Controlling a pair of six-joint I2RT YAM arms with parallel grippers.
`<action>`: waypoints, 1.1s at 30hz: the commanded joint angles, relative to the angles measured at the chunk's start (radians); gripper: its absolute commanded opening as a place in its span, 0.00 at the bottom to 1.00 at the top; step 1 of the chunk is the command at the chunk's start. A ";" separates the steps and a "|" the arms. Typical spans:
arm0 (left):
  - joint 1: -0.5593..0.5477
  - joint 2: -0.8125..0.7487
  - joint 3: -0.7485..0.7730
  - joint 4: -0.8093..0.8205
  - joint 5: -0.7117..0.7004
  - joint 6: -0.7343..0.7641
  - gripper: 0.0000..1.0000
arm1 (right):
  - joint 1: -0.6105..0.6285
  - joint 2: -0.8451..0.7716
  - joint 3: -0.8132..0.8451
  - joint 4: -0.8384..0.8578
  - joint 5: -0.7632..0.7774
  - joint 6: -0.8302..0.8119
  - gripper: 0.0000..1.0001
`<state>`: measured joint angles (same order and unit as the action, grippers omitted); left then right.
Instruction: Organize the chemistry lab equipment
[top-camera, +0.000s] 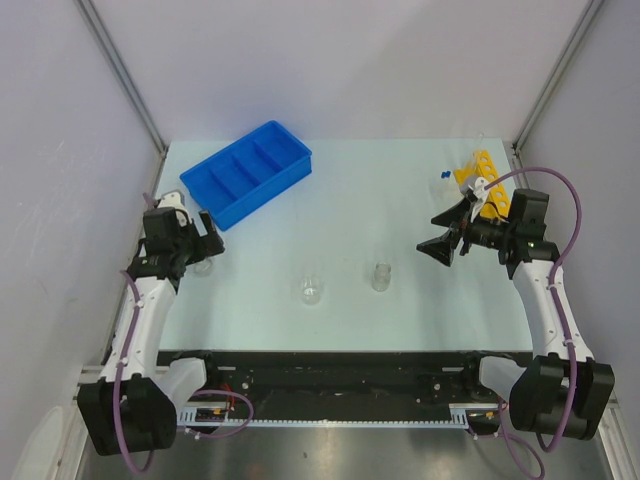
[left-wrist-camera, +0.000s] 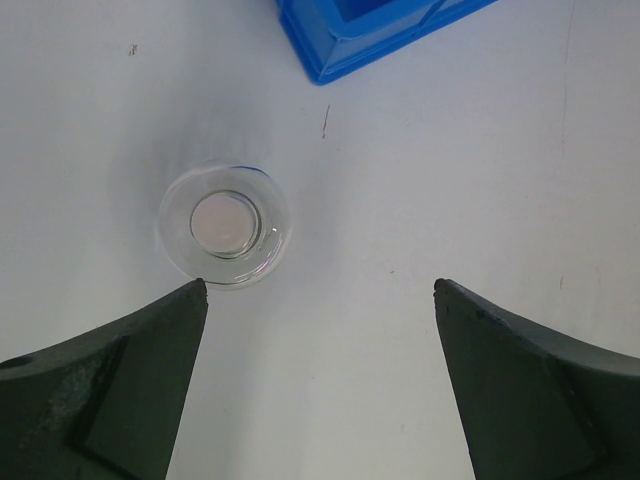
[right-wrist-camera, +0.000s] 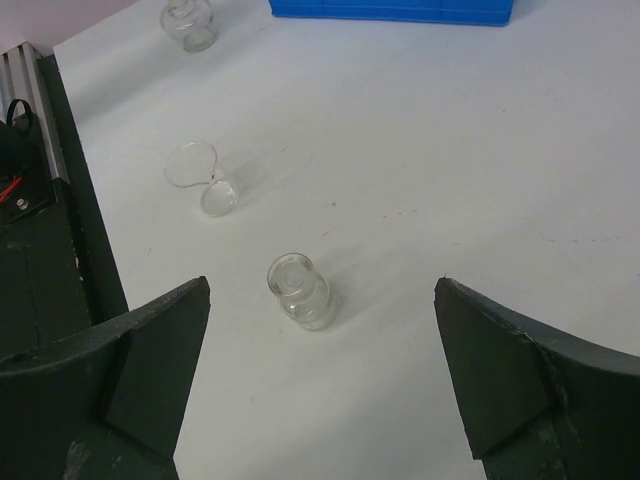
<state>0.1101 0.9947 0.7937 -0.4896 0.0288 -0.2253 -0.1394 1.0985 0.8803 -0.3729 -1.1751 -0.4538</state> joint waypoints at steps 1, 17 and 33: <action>0.017 -0.007 -0.021 0.037 0.003 -0.002 1.00 | -0.002 -0.009 0.003 0.008 -0.008 -0.003 1.00; 0.026 0.107 -0.037 0.034 -0.070 -0.011 1.00 | 0.015 -0.020 0.003 0.006 0.006 -0.011 1.00; 0.033 0.346 0.071 -0.015 -0.170 -0.085 1.00 | 0.023 -0.011 0.003 0.000 0.012 -0.017 1.00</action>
<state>0.1337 1.3190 0.8001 -0.4919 -0.0853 -0.2642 -0.1215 1.0985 0.8803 -0.3767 -1.1591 -0.4568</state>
